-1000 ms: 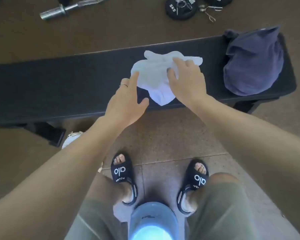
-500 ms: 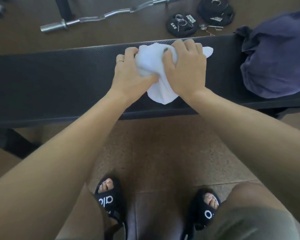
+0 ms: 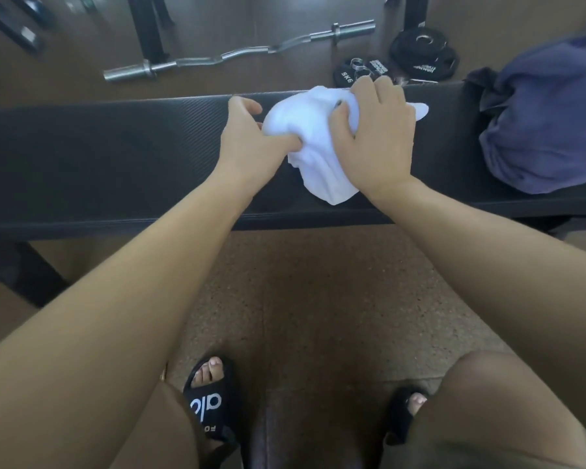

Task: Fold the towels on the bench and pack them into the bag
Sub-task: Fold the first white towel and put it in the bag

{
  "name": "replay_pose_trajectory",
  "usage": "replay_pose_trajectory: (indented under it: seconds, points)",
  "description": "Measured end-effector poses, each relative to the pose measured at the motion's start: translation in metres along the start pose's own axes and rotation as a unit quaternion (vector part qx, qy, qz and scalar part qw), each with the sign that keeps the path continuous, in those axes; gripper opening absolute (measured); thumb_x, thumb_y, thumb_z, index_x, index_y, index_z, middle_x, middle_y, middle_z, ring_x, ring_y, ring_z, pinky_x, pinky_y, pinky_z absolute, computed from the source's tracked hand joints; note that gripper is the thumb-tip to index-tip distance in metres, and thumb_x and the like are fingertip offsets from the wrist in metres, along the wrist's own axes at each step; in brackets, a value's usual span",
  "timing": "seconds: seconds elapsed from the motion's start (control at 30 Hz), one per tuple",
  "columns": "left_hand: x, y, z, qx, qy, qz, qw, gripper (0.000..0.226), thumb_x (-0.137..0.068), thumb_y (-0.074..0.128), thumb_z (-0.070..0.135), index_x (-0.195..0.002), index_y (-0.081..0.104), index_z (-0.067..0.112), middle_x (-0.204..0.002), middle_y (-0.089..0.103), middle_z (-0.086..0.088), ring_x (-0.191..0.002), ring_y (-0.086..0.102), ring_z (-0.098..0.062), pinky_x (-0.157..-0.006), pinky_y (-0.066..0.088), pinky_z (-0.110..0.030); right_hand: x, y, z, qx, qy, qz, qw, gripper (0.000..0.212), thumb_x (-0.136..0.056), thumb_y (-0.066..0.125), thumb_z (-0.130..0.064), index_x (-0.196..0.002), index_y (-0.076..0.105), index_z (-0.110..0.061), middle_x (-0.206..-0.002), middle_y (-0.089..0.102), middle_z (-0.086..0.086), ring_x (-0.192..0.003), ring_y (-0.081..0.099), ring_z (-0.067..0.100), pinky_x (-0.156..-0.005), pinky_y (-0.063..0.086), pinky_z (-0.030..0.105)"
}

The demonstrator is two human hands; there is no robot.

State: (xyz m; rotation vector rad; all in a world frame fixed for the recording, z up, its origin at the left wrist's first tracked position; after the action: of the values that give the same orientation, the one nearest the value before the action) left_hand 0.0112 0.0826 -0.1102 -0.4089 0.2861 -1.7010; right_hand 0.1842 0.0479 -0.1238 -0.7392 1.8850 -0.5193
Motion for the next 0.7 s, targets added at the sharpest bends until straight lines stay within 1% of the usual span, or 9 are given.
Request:
replay_pose_trajectory:
  seconds: [0.1,0.2,0.3,0.4,0.47,0.5,0.57,0.63,0.7]
  points:
    - [0.006,-0.007,0.001,0.015,0.011,0.003,1.0,0.057,-0.075,0.076,0.013,-0.123,0.045,0.012,-0.106,0.058,-0.003,-0.087,0.056,-0.012,-0.067,0.048,-0.023,-0.002,-0.008,-0.009,0.018,-0.018,-0.028,0.999,0.03,-0.085,0.043,-0.029,-0.089,0.061,-0.005,-0.082,0.055,0.012,-0.071,0.04,0.024,-0.065,0.037,0.039]
    - [0.015,-0.015,0.003,0.025,0.024,0.006,0.999,0.055,-0.074,0.076,0.012,-0.12,0.047,0.011,-0.105,0.059,-0.004,-0.088,0.057,-0.014,-0.074,0.052,-0.027,-0.006,-0.022,-0.02,0.009,-0.015,-0.064,0.998,0.033,-0.078,0.043,-0.025,-0.097,0.063,-0.008,-0.091,0.056,0.012,-0.08,0.049,0.029,-0.069,0.042,0.041]
    - [0.021,-0.027,0.004,0.042,0.03,0.015,0.999,0.052,-0.077,0.076,0.012,-0.12,0.047,0.012,-0.094,0.056,0.002,-0.079,0.055,-0.009,-0.07,0.047,-0.022,-0.008,-0.037,-0.028,0.008,-0.023,-0.071,0.997,0.032,-0.074,0.046,-0.017,-0.099,0.063,-0.007,-0.094,0.056,0.012,-0.085,0.051,0.032,-0.073,0.042,0.043]
    - [0.024,-0.038,0.0,0.05,0.031,0.016,0.998,0.045,-0.079,0.075,0.016,-0.116,0.05,0.014,-0.09,0.056,0.003,-0.077,0.054,-0.008,-0.068,0.042,-0.02,-0.009,-0.046,-0.04,0.007,-0.026,-0.074,0.997,0.034,-0.075,0.046,-0.016,-0.102,0.064,-0.006,-0.096,0.058,0.013,-0.088,0.053,0.033,-0.075,0.041,0.04]
    - [0.026,-0.045,-0.007,0.043,0.026,0.009,0.999,0.032,-0.082,0.071,0.019,-0.108,0.053,0.015,-0.093,0.06,0.001,-0.082,0.058,-0.011,-0.069,0.046,-0.024,-0.003,-0.049,-0.049,0.012,-0.026,-0.075,0.997,0.038,-0.078,0.046,-0.019,-0.109,0.065,-0.008,-0.1,0.058,0.013,-0.091,0.054,0.034,-0.076,0.042,0.04]
    - [0.027,-0.048,-0.01,0.044,0.024,0.003,0.999,0.026,-0.082,0.069,0.02,-0.103,0.055,0.016,-0.096,0.063,-0.002,-0.086,0.061,-0.016,-0.074,0.052,-0.03,-0.001,-0.05,-0.052,0.013,-0.015,-0.082,0.996,0.042,-0.081,0.046,-0.023,-0.117,0.064,-0.01,-0.105,0.058,0.013,-0.096,0.054,0.034,-0.078,0.043,0.041]
    - [0.028,-0.053,-0.014,0.066,0.023,-0.017,0.997,0.018,-0.081,0.065,0.022,-0.093,0.053,0.016,-0.096,0.064,-0.009,-0.092,0.065,-0.025,-0.09,0.059,-0.047,0.0,-0.051,-0.057,0.01,0.04,-0.124,0.991,0.049,-0.091,0.048,-0.034,-0.138,0.054,-0.021,-0.122,0.054,0.009,-0.114,0.05,0.031,-0.09,0.042,0.041]
    - [0.03,-0.059,-0.014,0.095,0.036,-0.047,0.994,0.016,-0.082,0.062,0.023,-0.089,0.048,0.016,-0.092,0.058,-0.009,-0.088,0.06,-0.022,-0.094,0.057,-0.054,0.001,-0.048,-0.06,-0.014,0.098,-0.189,0.977,0.062,-0.092,0.052,-0.047,-0.151,0.038,-0.031,-0.138,0.046,0.006,-0.131,0.04,0.026,-0.103,0.038,0.042]
    - [0.031,-0.063,-0.009,0.104,0.064,-0.07,0.99,0.016,-0.087,0.059,0.024,-0.089,0.045,0.017,-0.091,0.053,-0.008,-0.086,0.054,-0.019,-0.094,0.056,-0.057,0.005,-0.045,-0.066,-0.026,0.122,-0.243,0.962,0.081,-0.084,0.055,-0.061,-0.156,0.024,-0.038,-0.152,0.034,0.006,-0.142,0.03,0.025,-0.112,0.033,0.049]
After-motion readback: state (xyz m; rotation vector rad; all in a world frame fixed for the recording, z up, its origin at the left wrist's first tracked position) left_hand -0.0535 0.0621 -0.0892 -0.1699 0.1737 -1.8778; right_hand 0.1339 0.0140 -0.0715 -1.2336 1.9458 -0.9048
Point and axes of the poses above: each hand's wrist, its own x-axis away from the middle knuckle, its own y-axis out of the palm, z = x × y, the point moved 3 cm from there along -x, towards the middle knuckle
